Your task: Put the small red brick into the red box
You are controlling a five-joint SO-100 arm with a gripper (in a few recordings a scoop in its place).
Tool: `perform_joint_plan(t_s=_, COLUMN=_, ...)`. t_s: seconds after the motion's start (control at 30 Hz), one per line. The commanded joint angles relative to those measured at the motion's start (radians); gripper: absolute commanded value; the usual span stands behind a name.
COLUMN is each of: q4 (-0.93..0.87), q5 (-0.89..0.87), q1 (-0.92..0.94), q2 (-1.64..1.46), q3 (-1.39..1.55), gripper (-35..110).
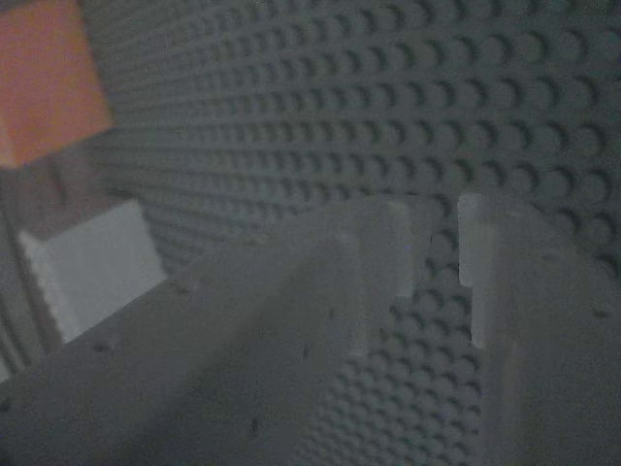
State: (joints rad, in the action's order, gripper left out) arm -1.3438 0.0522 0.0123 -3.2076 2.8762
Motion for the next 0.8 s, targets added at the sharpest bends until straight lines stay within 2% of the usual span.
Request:
perform_joint_plan(t_s=0.0, q4=-0.02, q5=-0.006, q1=-0.005, q2=-0.014, q3=-0.006, gripper=0)
perform_joint_plan(t_s=0.77, q4=-0.04, q5=-0.003, q1=0.029, q2=-0.014, q3=-0.009, gripper=0)
